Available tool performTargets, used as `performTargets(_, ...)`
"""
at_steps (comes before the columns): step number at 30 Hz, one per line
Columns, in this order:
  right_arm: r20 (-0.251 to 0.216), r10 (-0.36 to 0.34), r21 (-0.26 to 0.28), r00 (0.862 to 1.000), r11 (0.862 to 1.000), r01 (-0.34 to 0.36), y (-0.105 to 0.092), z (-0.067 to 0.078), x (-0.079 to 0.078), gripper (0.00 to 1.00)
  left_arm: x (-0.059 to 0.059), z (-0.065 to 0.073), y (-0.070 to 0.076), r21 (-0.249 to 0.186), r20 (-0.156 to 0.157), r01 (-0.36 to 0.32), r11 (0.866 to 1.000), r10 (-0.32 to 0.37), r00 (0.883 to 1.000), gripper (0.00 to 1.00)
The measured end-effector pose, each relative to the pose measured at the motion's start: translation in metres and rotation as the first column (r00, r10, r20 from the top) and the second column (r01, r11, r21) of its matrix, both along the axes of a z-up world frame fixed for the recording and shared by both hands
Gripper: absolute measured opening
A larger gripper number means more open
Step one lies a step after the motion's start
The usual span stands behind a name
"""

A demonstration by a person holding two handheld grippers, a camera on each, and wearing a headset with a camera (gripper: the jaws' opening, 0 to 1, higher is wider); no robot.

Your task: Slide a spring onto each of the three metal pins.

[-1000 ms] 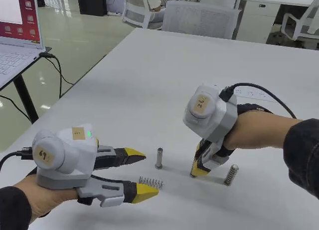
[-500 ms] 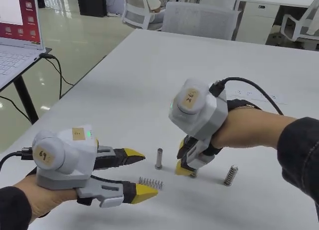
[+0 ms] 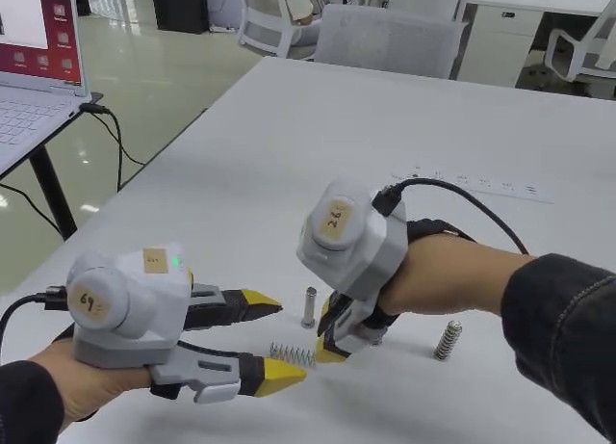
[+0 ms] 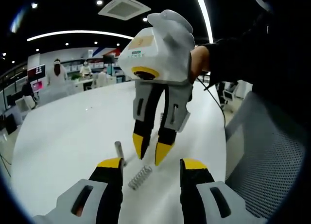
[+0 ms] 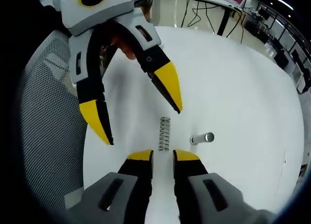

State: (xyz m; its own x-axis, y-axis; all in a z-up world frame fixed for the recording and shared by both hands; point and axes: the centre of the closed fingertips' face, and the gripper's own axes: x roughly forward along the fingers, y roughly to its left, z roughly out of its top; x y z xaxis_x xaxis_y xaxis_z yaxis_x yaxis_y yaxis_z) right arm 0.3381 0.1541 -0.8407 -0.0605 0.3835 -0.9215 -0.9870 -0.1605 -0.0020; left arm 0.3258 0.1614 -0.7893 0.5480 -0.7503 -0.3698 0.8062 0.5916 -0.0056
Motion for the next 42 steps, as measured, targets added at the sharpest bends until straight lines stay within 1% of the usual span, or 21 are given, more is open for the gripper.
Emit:
performTargets(6,0.002,-0.007,-0.004,1.0,1.0,0.007,0.004,-0.009,0.001,0.12,0.0,0.0,0.0,0.001,0.0,-0.001,1.0,0.001,1.0,0.41)
performTargets(17,0.007,-0.009,-0.016,1.0,1.0,0.009,0.007,-0.021,0.003,0.1,0.001,-0.001,0.001,0.003,-0.002,-0.001,1.0,0.001,1.0,0.4)
performTargets(20,0.014,-0.01,-0.014,1.0,1.0,0.011,0.007,-0.023,0.003,0.09,0.001,-0.001,0.001,0.003,-0.003,-0.002,1.0,0.002,1.0,0.4)
performTargets(24,0.03,0.004,-0.025,1.0,1.0,-0.003,0.007,-0.026,0.003,0.08,0.001,-0.002,0.002,0.003,-0.004,-0.002,1.0,0.002,1.0,0.4)
performTargets(25,0.026,0.001,-0.018,1.0,1.0,-0.001,0.008,-0.025,0.003,0.08,0.001,-0.002,0.002,0.002,-0.004,-0.002,1.0,0.002,1.0,0.4)
performTargets(27,0.03,0.005,-0.022,1.0,1.0,-0.004,0.008,-0.025,0.003,0.08,0.001,-0.002,0.002,0.003,-0.005,-0.003,1.0,0.003,1.0,0.4)
performTargets(30,0.023,-0.008,-0.021,1.0,1.0,0.009,0.007,-0.025,0.002,0.08,0.001,-0.002,0.002,0.006,-0.005,-0.002,1.0,0.002,1.0,0.4)
performTargets(32,0.02,-0.01,-0.013,1.0,1.0,0.01,0.007,-0.022,0.001,0.08,0.001,-0.002,0.002,0.005,-0.005,-0.002,1.0,0.002,1.0,0.4)
performTargets(35,0.019,-0.007,-0.014,1.0,1.0,0.007,0.006,-0.017,-0.002,0.08,0.001,-0.003,0.002,0.007,-0.006,0.0,1.0,0.0,1.0,0.4)
performTargets(42,0.005,0.01,-0.027,1.0,1.0,-0.01,-0.002,-0.007,-0.008,0.07,0.0,-0.004,0.001,0.009,-0.005,0.005,1.0,-0.005,1.0,0.39)
